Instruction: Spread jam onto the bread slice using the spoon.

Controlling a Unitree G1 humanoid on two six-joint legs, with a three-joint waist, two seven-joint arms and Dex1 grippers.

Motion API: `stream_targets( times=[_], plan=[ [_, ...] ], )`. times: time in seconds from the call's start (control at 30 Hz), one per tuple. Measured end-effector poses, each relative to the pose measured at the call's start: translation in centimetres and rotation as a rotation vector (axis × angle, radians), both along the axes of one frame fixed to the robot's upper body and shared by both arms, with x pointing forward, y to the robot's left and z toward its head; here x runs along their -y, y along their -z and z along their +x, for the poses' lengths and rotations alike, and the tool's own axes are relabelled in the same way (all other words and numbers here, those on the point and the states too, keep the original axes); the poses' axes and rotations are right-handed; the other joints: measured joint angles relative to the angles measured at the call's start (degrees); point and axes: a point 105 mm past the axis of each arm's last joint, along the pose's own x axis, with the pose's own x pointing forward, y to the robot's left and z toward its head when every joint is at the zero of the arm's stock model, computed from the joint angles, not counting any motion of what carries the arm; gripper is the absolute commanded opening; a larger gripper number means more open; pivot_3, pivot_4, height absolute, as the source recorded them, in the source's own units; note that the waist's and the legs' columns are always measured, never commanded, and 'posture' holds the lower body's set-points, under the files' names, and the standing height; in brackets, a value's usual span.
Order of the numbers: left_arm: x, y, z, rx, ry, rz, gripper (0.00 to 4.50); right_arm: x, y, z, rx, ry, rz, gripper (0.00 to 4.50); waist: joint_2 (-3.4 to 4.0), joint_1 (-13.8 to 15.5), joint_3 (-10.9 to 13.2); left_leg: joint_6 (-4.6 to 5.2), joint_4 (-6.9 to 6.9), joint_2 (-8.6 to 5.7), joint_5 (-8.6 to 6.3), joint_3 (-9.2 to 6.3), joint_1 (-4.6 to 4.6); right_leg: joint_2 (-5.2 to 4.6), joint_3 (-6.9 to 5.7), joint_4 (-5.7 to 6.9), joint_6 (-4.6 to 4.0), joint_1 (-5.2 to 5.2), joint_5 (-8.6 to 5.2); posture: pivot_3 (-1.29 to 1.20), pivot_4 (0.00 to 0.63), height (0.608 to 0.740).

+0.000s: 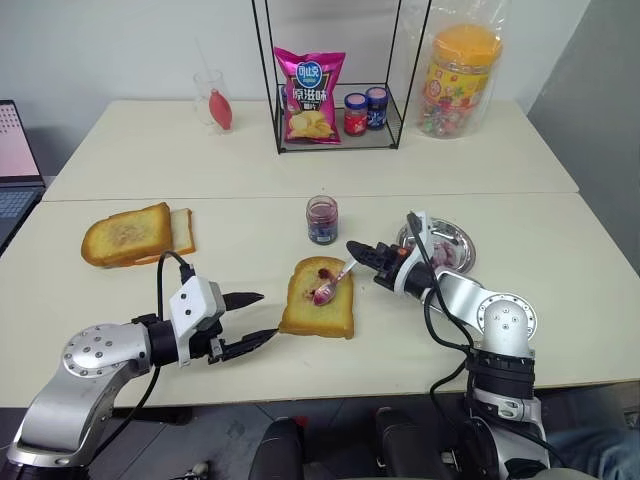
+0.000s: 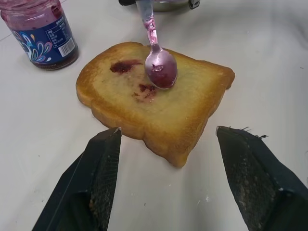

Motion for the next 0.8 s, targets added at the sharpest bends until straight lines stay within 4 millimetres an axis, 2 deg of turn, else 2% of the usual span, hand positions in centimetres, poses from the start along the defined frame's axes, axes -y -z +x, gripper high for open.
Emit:
stream_targets(
  times=[0.13, 0.27, 0.53, 0.8],
  plan=[
    [0.0, 0.0, 0.0, -0.001, 0.000, 0.000, 3.28, 0.3, -0.6, 1.2, 0.001, 0.074, 0.028, 0.01, 0.00, 0.0, 0.0, 0.00, 0.00, 0.00, 0.00, 0.00, 0.00, 0.00, 0.00, 0.00, 0.01, 0.00, 0.00, 0.00, 0.150, 0.740],
    [0.0, 0.0, 0.0, -0.001, 0.000, 0.000, 3.28, 0.2, 0.6, 2.2, -0.055, 0.130, 0.018, 0.01, 0.01, -0.1, 0.0, 0.00, -0.02, 0.00, 0.00, 0.00, -0.02, 0.00, 0.00, -0.01, 0.00, -0.03, 0.00, 0.00, 0.150, 0.740],
    [0.0, 0.1, -0.1, -0.004, 0.000, 0.000, 3.28, -1.0, 1.4, 1.0, -0.047, 0.051, -0.040, 0.01, 0.01, -0.1, 0.0, 0.00, -0.02, 0.00, 0.00, 0.00, -0.02, 0.00, 0.00, -0.01, 0.00, -0.02, 0.00, 0.00, 0.150, 0.740],
    [0.0, 0.1, -0.1, -0.005, 0.001, 0.000, 3.28, 0.4, 0.1, 0.2, 0.081, 0.013, -0.129, 0.01, 0.00, -0.1, 0.0, 0.00, -0.02, 0.00, 0.00, 0.00, -0.01, 0.00, 0.00, -0.02, 0.00, -0.02, -0.01, 0.00, 0.150, 0.740]
  ],
)
